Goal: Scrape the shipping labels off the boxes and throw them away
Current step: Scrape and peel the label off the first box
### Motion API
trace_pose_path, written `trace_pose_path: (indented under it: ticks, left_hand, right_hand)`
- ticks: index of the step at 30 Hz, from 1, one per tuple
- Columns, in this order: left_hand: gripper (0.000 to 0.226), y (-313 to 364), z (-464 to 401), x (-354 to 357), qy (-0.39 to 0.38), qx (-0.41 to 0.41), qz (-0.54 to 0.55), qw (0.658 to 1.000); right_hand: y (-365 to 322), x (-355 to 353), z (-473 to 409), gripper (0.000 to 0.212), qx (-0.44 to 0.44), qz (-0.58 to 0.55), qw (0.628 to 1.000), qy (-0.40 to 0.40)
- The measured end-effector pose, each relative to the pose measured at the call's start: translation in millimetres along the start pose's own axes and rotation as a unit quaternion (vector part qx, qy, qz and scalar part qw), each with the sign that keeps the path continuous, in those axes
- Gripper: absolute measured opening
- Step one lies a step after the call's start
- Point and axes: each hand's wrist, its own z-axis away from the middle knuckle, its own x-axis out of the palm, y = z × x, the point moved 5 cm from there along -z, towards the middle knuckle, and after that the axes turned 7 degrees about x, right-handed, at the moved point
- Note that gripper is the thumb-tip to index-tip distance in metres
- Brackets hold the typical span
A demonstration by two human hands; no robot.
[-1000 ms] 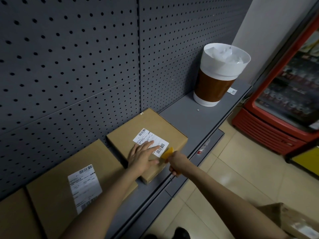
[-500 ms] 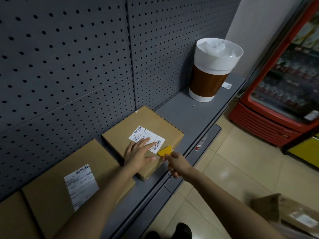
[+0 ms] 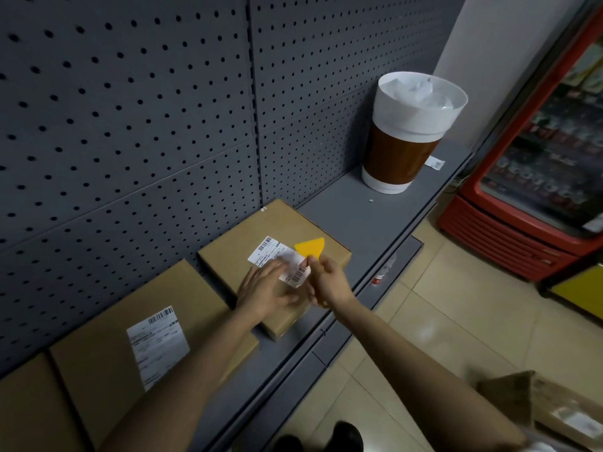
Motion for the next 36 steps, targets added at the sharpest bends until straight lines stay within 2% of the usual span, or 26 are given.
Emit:
trace_pose_path:
  ticks: [4, 7, 9, 13, 16, 19, 20, 22, 24, 25, 27, 29, 33, 36]
  left_hand:
    - [0.085, -6.1, 4.1, -4.7, -0.020, -0.008, -0.011, 1.000]
    - [0.078, -6.7, 3.9, -8.9, 0.019, -0.010, -0.018, 1.000]
    - [0.071, -7.2, 4.7, -11.6, 0.055, -0.010, -0.016, 0.998]
    - [0.065, -12.7, 6.5, -8.9, 0.066, -0.011, 0.001, 0.998]
    - [0.058, -15.0, 6.1, -9.9, 0.097, -0.014, 0.046, 0.994]
    - [0.056, -11.5, 1.4, -13.8, 0.137, -0.032, 0.128, 0.982]
    - [0.054, -5.8, -0.6, -16.9, 0.138, -0.047, 0.208, 0.967]
    - [0.041, 12.6, -8.0, -19.6, 0.109, -0.049, 0.390, 0.913]
    - [0.023, 28.7, -16.7, -24.8, 0.101, -0.035, 0.459, 0.882]
    - [0.021, 33.0, -19.2, -30.1, 0.116, -0.038, 0.484, 0.866]
    - [0.026, 31.8, -20.6, -42.2, 0.172, -0.063, 0.486, 0.854]
    - [0.020, 25.8, -17.6, -58.3, 0.235, -0.084, 0.477, 0.843]
    - [0.014, 2.1, -2.8, -91.4, 0.350, -0.132, 0.470, 0.799]
    - [0.015, -17.6, 9.9, -96.4, 0.396, -0.168, 0.380, 0.819]
  right_hand:
    - [6.5, -28.9, -5.9, 0.023, -0.086, 0.221, 0.970, 0.063]
    - [16.1, -37.3, -6.8, 0.021, -0.117, 0.350, 0.927, 0.061]
    - [17.9, -35.4, -10.4, 0.020, -0.129, 0.392, 0.909, 0.054]
    - [16.9, -31.6, -23.5, 0.032, -0.117, 0.383, 0.915, 0.053]
    - [11.4, -27.5, -33.0, 0.041, -0.113, 0.348, 0.931, 0.010]
    - [5.1, -24.4, -42.7, 0.037, -0.130, 0.309, 0.941, -0.053]
    - [2.2, -22.3, -45.9, 0.036, -0.144, 0.304, 0.939, -0.075]
    - [-3.9, -15.2, -49.9, 0.034, -0.160, 0.297, 0.934, -0.118]
    - [-11.0, -7.6, -51.0, 0.029, -0.155, 0.267, 0.939, -0.149]
    - [-14.5, -4.0, -52.1, 0.026, -0.156, 0.256, 0.941, -0.159]
    - [-22.6, 2.7, -53.5, 0.021, -0.171, 0.257, 0.936, -0.172]
    - [-24.2, 2.9, -61.6, 0.008, -0.176, 0.285, 0.929, -0.158]
    - [-11.5, -8.4, -75.7, 0.014, -0.187, 0.369, 0.902, -0.123]
    - [-2.6, -7.0, -74.2, 0.010, -0.210, 0.425, 0.869, -0.143]
